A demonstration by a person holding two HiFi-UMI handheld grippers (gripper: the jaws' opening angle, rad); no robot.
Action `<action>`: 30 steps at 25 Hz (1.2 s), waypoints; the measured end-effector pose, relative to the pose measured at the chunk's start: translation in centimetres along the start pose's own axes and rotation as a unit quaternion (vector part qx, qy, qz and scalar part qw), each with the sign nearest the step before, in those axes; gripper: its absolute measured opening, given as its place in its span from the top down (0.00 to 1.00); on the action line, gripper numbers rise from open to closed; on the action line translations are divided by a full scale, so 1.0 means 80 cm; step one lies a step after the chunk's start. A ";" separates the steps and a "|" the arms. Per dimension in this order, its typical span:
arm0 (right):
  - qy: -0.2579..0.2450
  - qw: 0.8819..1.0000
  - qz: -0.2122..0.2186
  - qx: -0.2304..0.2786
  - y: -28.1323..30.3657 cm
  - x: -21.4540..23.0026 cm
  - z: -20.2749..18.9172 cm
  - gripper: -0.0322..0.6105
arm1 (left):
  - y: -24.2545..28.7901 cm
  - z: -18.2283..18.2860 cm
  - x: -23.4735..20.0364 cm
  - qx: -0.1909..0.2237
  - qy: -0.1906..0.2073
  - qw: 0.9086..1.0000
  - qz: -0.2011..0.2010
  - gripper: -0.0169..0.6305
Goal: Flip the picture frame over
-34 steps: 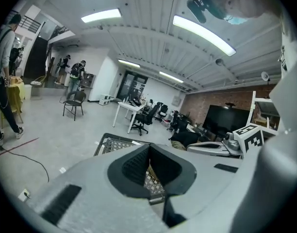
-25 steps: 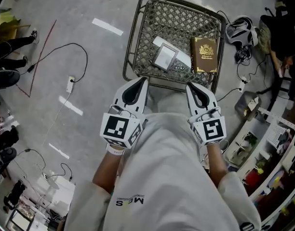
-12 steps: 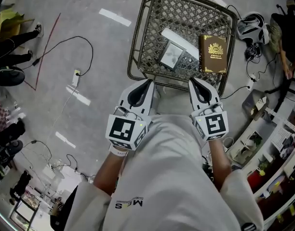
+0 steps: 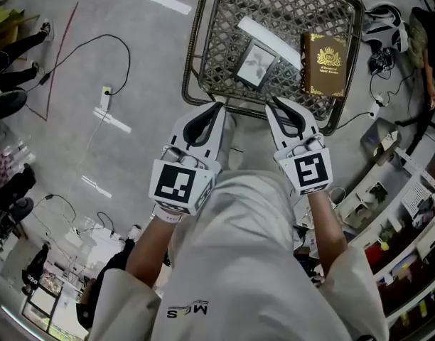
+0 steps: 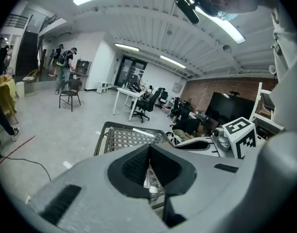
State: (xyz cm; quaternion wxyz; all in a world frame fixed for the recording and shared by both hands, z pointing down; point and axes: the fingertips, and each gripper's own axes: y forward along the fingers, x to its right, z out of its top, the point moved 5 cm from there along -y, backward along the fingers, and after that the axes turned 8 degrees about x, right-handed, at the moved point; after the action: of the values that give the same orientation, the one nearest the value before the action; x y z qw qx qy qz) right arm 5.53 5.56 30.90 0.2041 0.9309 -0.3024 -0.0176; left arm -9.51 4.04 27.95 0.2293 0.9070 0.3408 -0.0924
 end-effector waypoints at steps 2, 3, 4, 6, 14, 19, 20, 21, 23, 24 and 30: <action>-0.007 1.000 0.010 -0.007 0.012 0.001 -0.012 0.85 | 0.005 -0.011 -0.003 -0.004 -0.002 1.000 0.001 0.94; -0.012 1.000 0.015 -0.013 0.017 0.001 -0.018 0.84 | 0.007 -0.015 -0.005 -0.007 -0.004 1.000 0.002 0.94; -0.017 0.999 0.020 -0.019 0.023 0.001 -0.026 0.84 | 0.009 -0.019 -0.007 -0.009 -0.005 1.000 0.003 0.94; -0.022 0.999 0.030 -0.029 0.037 0.003 -0.042 0.82 | 0.012 -0.023 -0.012 -0.010 -0.007 1.000 0.006 0.94; -0.031 0.996 0.048 -0.069 0.080 0.007 -0.113 0.81 | 0.013 -0.031 -0.028 -0.013 -0.013 1.000 0.018 0.94; -0.045 0.994 0.055 -0.084 0.098 0.006 -0.144 0.81 | 0.015 -0.043 -0.033 -0.026 -0.011 0.999 0.022 0.94; -0.047 0.994 0.056 -0.087 0.101 0.007 -0.150 0.81 | 0.015 -0.048 -0.034 -0.032 -0.008 0.999 0.021 0.94; -0.049 0.993 0.055 -0.090 0.105 0.008 -0.156 0.81 | 0.016 -0.052 -0.034 -0.036 -0.007 0.999 0.019 0.94; -0.053 0.992 0.056 -0.096 0.111 0.010 -0.168 0.81 | 0.019 -0.057 -0.032 -0.036 -0.008 0.999 0.015 0.94; -0.056 0.992 0.058 -0.101 0.114 0.011 -0.173 0.81 | 0.021 -0.059 -0.031 -0.034 -0.008 0.999 0.014 0.94; -0.083 0.985 0.069 -0.134 0.127 0.013 -0.206 0.81 | 0.028 -0.056 -0.025 -0.030 -0.029 0.999 0.018 0.94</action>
State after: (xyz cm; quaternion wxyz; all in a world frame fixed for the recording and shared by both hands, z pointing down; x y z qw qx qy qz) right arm 3.30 3.60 50.10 0.3017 0.8674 -0.3769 -0.1206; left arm -9.43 3.55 33.30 0.2681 0.9025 0.3206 -0.1039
